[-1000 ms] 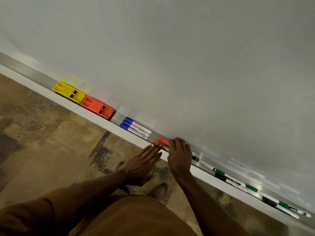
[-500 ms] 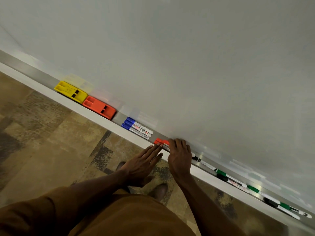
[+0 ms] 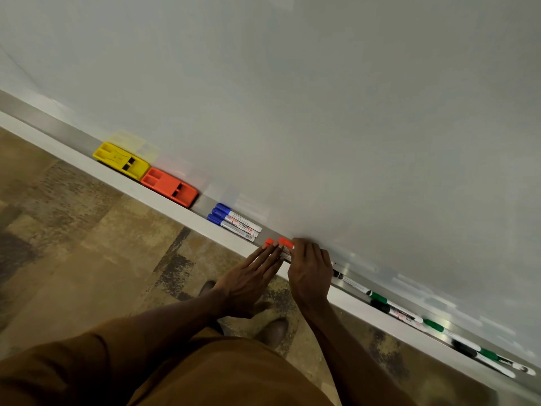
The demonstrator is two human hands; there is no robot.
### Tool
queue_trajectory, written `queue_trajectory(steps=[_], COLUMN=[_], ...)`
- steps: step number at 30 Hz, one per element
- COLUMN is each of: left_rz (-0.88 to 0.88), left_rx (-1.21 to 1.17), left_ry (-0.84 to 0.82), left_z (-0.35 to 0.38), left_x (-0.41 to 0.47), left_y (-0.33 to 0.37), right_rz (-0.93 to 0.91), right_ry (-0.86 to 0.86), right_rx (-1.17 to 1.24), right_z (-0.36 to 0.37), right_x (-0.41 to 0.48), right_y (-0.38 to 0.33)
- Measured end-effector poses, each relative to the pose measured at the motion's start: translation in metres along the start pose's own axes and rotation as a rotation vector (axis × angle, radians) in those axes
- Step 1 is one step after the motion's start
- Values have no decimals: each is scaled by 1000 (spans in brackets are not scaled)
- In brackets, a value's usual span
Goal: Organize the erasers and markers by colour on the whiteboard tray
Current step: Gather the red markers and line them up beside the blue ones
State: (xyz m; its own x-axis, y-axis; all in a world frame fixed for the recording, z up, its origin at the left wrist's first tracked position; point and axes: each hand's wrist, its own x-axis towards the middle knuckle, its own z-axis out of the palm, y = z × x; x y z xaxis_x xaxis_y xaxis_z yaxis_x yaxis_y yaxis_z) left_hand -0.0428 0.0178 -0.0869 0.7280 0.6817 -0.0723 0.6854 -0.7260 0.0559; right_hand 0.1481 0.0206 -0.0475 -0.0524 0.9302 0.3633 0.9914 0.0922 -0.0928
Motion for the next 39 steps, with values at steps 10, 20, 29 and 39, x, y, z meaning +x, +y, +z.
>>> queue_trajectory(steps=[10, 20, 29, 39], left_rz=[7, 34, 57, 69], left_rx=[20, -17, -45, -25], left_ry=[-45, -68, -64, -75], left_z=[2, 4, 4, 6], left_x=[-2, -3, -3, -4], left_y=[-1, -7, -10, -11], right_rz=[-8, -52, -98, -116], right_ry=[-45, -174, -173, -82], right_rx=[-68, -14, 93, 130], right_z=[16, 20, 15, 11], right_x=[7, 0, 2, 1], right_y=[-11, -15, -10, -6])
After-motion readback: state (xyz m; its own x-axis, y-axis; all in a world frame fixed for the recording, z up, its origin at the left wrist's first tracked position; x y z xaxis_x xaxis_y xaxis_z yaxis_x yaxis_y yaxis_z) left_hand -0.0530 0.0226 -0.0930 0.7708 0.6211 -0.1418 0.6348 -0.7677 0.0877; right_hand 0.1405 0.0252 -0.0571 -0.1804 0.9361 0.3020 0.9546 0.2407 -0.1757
